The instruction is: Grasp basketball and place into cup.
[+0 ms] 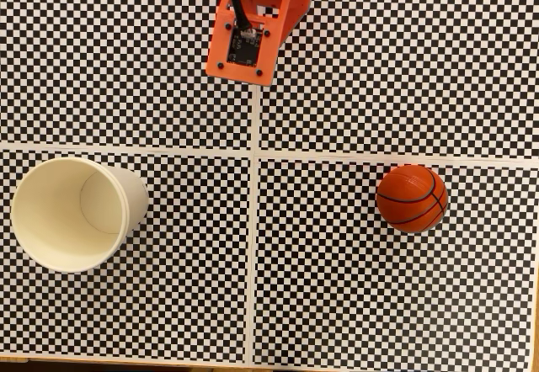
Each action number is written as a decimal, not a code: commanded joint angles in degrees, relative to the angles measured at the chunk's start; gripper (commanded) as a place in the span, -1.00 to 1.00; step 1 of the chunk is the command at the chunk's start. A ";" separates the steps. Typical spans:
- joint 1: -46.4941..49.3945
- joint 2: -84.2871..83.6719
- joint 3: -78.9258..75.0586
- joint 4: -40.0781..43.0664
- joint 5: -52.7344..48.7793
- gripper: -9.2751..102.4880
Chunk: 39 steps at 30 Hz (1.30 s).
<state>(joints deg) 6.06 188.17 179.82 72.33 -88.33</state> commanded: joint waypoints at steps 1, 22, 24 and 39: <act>0.18 0.26 2.02 0.26 -0.70 -0.84; 1.14 0.26 -6.50 -8.44 -13.62 -0.84; 0.53 0.26 -9.14 -8.00 -14.94 -0.84; -9.05 -30.23 -37.18 -7.12 -10.46 -0.84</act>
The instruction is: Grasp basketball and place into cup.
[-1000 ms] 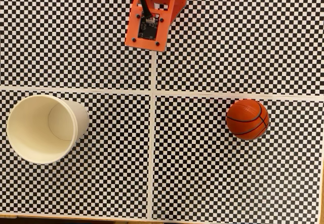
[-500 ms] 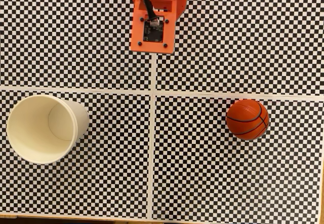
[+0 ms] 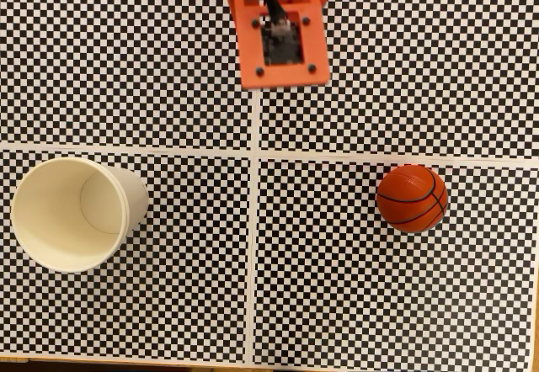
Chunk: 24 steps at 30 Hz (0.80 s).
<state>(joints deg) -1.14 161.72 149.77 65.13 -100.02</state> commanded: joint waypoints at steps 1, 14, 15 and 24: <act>-2.55 -5.62 -9.05 0.09 1.14 -0.84; -10.63 -34.28 -32.08 -0.09 6.77 -0.84; -11.16 -36.12 -33.57 -0.09 7.73 -0.84; -15.64 -48.52 -45.26 -0.62 12.57 -0.84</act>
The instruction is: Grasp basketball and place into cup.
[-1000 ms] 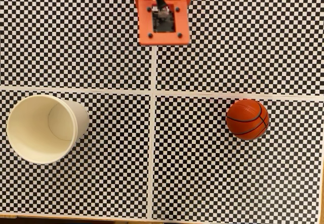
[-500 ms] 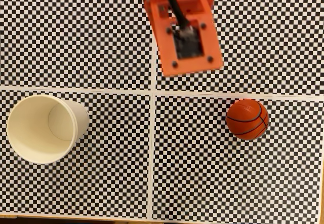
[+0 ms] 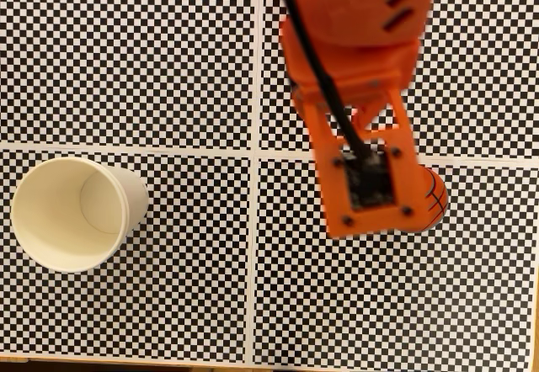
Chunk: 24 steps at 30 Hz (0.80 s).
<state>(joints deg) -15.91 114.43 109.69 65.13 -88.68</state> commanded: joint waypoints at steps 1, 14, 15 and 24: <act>-1.32 -2.29 -6.50 -0.62 1.76 -0.84; -5.71 -11.60 -18.72 -0.62 4.48 -0.78; -5.80 -12.22 -19.25 -0.62 4.39 -0.80; -5.01 -13.54 -20.04 1.41 0.70 -0.84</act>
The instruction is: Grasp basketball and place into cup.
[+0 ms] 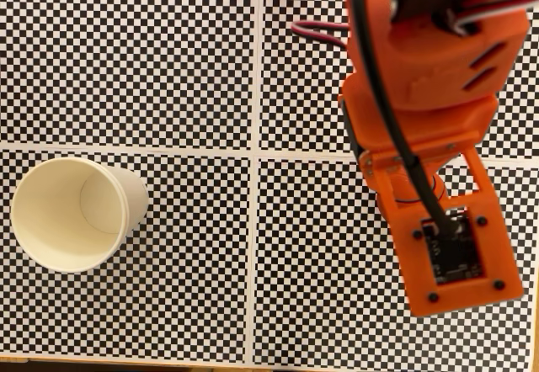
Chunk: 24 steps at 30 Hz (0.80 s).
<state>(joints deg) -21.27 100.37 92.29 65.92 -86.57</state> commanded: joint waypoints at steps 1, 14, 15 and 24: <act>0.35 0.70 -2.81 0.79 -2.11 -0.84; -0.79 3.34 -7.12 4.39 -5.89 -0.84; -0.88 2.72 -7.73 4.66 -5.71 -0.84; -1.14 -3.34 -10.81 6.42 -6.33 -0.84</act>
<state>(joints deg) -22.41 97.29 84.11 72.25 -92.29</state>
